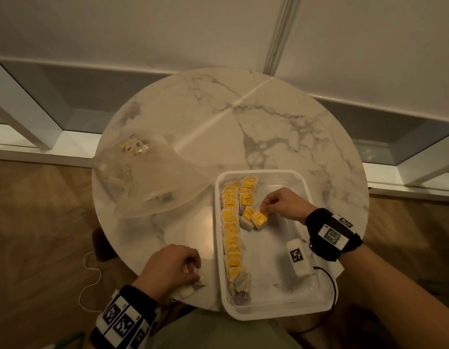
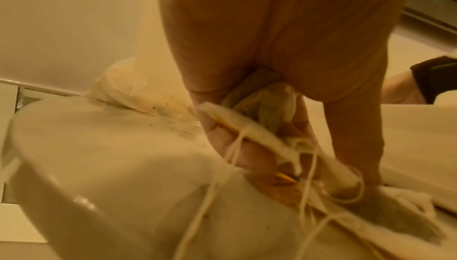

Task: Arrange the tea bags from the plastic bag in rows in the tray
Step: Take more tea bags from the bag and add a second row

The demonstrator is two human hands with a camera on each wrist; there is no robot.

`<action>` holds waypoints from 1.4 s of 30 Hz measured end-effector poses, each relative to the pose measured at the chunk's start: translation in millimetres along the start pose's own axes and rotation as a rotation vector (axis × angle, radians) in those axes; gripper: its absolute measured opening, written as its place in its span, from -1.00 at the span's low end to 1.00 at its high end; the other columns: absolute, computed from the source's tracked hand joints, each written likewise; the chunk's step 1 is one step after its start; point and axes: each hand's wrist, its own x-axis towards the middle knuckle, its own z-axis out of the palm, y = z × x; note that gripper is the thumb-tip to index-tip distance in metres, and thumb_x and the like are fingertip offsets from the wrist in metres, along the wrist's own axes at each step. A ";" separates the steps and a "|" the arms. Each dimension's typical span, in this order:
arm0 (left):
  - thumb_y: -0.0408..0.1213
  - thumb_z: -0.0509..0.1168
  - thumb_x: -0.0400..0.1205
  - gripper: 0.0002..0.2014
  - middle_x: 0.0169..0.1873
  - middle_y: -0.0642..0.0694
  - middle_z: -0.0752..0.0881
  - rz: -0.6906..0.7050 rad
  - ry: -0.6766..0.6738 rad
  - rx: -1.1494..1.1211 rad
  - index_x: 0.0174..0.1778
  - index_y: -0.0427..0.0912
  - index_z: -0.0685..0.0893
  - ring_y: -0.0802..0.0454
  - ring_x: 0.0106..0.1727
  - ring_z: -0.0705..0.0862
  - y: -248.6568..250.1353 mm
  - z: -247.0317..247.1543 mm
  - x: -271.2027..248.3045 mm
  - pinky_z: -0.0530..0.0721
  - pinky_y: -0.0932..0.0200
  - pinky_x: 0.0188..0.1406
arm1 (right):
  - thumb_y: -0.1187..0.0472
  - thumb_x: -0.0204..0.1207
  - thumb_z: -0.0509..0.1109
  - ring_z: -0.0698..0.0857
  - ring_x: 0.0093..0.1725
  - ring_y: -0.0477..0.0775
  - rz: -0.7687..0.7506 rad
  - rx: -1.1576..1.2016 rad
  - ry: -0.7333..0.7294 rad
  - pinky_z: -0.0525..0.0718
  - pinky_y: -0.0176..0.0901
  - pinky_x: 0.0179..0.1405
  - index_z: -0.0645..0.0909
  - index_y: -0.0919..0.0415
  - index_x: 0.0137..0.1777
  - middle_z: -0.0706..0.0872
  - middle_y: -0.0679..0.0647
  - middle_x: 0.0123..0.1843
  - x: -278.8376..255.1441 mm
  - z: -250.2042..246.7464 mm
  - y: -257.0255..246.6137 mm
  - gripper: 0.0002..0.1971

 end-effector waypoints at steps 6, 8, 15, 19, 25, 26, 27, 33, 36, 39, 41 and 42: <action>0.08 0.46 0.53 -0.83 -0.22 0.25 0.66 -0.002 0.008 -0.022 -0.09 0.26 0.58 0.27 -0.09 0.59 -1.5 0.0 -0.3 0.34 0.42 -0.30 | 0.41 0.53 0.44 0.60 -0.51 -0.12 0.095 0.120 -0.023 0.43 -0.37 -0.53 0.72 0.26 -0.24 0.68 0.03 -0.48 1.3 2.7 -7.0 -0.86; 0.08 0.46 0.53 -0.82 -0.21 0.24 0.67 0.004 0.003 -0.022 -0.09 0.26 0.57 0.27 -0.10 0.59 -1.0 -0.1 -0.1 0.33 0.42 -0.31 | 0.40 0.52 0.45 0.63 -0.50 -0.07 0.139 0.188 -0.039 0.48 -0.28 -0.45 0.73 0.26 -0.25 0.71 0.12 -0.43 1.0 5.7 -5.3 -0.87; 0.07 0.48 0.51 -0.82 -0.24 0.25 0.67 0.000 0.002 -0.042 -0.09 0.25 0.59 0.29 -0.14 0.59 -4.0 1.5 1.5 0.35 0.44 -0.31 | 0.42 0.45 0.52 0.80 -0.39 0.13 0.173 0.197 -0.057 0.65 -0.11 -0.31 0.65 0.30 -0.20 0.80 0.29 -0.28 -8.7 16.0 -0.7 -0.91; 0.08 0.48 0.50 -0.81 -0.25 0.25 0.68 0.007 0.006 -0.050 -0.12 0.26 0.59 0.28 -0.13 0.61 -6.4 2.5 1.8 0.36 0.42 -0.30 | 0.28 0.41 0.62 0.74 -0.51 -0.02 0.156 0.079 -0.025 0.60 -0.31 -0.53 0.62 0.26 -0.15 0.79 0.17 -0.35 -10.3 18.7 -5.8 -0.80; 0.09 0.48 0.49 -0.82 -0.25 0.24 0.68 0.014 0.013 -0.056 -0.13 0.26 0.60 0.29 -0.14 0.61 -7.3 2.8 3.1 0.36 0.42 -0.29 | 0.29 0.33 0.67 0.64 -0.45 -0.07 0.032 -0.086 0.001 0.63 -0.28 -0.34 0.69 0.22 -0.31 0.69 0.04 -0.41 -0.9 21.9 -9.1 -0.82; 0.08 0.48 0.49 -0.82 -0.25 0.24 0.68 0.013 0.013 -0.059 -0.13 0.26 0.59 0.28 -0.13 0.61 -7.3 2.9 2.9 0.36 0.41 -0.29 | 0.29 0.35 0.66 0.63 -0.45 -0.08 0.001 -0.099 0.024 0.62 -0.31 -0.36 0.68 0.18 -0.35 0.68 0.02 -0.42 -0.1 22.3 -11.1 -0.81; 0.08 0.48 0.50 -0.82 -0.25 0.24 0.68 0.015 0.013 -0.060 -0.13 0.26 0.59 0.27 -0.12 0.61 -7.2 3.0 2.5 0.36 0.41 -0.28 | 0.29 0.36 0.66 0.62 -0.45 -0.09 -0.030 -0.110 0.051 0.62 -0.30 -0.36 0.66 0.12 -0.38 0.66 0.00 -0.43 1.2 22.6 -13.2 -0.77; 0.07 0.46 0.52 -0.83 -0.21 0.24 0.68 0.029 0.021 -0.062 -0.10 0.26 0.59 0.26 -0.09 0.62 -6.8 3.3 1.3 0.36 0.43 -0.28 | 0.29 0.39 0.63 0.65 -0.42 -0.05 -0.147 -0.141 0.157 0.62 -0.36 -0.34 0.68 0.12 -0.29 0.70 0.04 -0.36 8.4 24.8 -24.5 -0.83; 0.07 0.47 0.52 -0.84 -0.21 0.23 0.69 0.027 0.025 -0.066 -0.07 0.23 0.63 0.26 -0.08 0.62 -6.8 4.5 1.5 0.36 0.44 -0.28 | 0.28 0.40 0.61 0.74 -0.36 0.03 -0.140 -0.113 0.188 0.71 -0.18 -0.20 0.72 0.23 -0.16 0.78 0.12 -0.31 8.1 25.8 -24.9 -0.89; 0.07 0.47 0.53 -0.83 -0.20 0.23 0.69 0.030 0.028 -0.068 -0.05 0.23 0.64 0.26 -0.08 0.62 -7.5 5.7 1.8 0.35 0.44 -0.29 | 0.22 0.37 0.65 0.74 -0.33 -0.03 -0.122 -0.095 0.245 0.63 -0.38 -0.26 0.71 0.20 -0.06 0.80 0.12 -0.28 2.6 22.6 -22.7 -0.79; 0.07 0.47 0.52 -0.83 -0.20 0.23 0.70 0.032 0.035 -0.076 -0.04 0.22 0.66 0.26 -0.08 0.62 -8.4 6.7 2.4 0.35 0.43 -0.29 | 0.19 0.33 0.67 0.70 -0.33 -0.08 -0.126 -0.080 0.291 0.59 -0.40 -0.31 0.69 0.16 -0.03 0.78 0.07 -0.26 -3.5 18.8 -19.5 -0.73; 0.07 0.47 0.52 -0.83 -0.20 0.23 0.70 0.033 0.039 -0.079 -0.03 0.21 0.67 0.25 -0.08 0.62 -8.9 7.2 2.6 0.35 0.42 -0.29 | 0.18 0.32 0.69 0.68 -0.33 -0.09 -0.123 -0.087 0.302 0.59 -0.37 -0.30 0.68 0.15 -0.04 0.76 0.04 -0.25 -6.3 17.3 -17.5 -0.71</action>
